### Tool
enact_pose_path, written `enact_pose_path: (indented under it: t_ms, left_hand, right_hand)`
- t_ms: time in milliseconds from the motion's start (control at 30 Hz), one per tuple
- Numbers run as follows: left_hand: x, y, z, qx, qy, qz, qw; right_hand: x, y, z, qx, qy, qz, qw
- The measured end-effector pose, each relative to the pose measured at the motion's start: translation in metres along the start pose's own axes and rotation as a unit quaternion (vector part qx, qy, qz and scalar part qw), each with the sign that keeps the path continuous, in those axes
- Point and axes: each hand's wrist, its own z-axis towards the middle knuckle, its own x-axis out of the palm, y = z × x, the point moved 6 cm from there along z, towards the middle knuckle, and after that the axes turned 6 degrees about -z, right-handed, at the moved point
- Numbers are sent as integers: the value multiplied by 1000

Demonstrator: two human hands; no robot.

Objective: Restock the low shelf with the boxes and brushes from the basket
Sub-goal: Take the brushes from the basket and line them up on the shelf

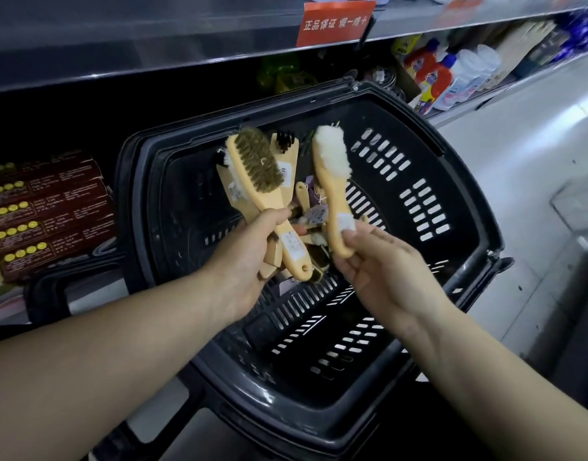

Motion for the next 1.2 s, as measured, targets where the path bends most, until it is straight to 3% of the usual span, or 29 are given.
enact_pose_path:
  t_ms: [200,300,367,500,667,733,833,1000,1067,1133,1200]
  left_hand:
    - [4,1,-2,-31,61,28,997]
    - [-4,-1,-2,-13,46,74,996]
    - [-13,1,0,-15,11,103,994]
    - [-24,6,1,-41,-21,153,987]
    - [-29,9,6,-49,-37,186,981]
    - [-31,8,10,-36,-58,184,981]
    - [-32,8,14,-32,-64,167,983]
    - [-31,9,17,-45,-46,150,987]
    - [-30,10,16,-50,-43,146,987]
    - [-31,11,16,-56,-38,148,987]
    - [-30,11,13,-59,-23,156,986]
  right_hand:
    - [14,-8,2,-34,7,-229,973]
    - [17,-10,4,-55,19,-311,949]
    - [21,-10,7,-74,45,-395,915]
    - [30,-12,10,-83,129,-561,813]
    - [39,-18,16,-81,144,-585,794]
    - [38,-12,23,-65,210,-623,750]
    - [15,-2,61,12,254,-722,643]
    - [-47,-8,171,39,25,-852,522]
    - [-64,-25,196,54,-9,-832,552]
    - [-75,-44,214,66,-27,-755,652]
    - [-85,-61,224,88,-66,-687,718]
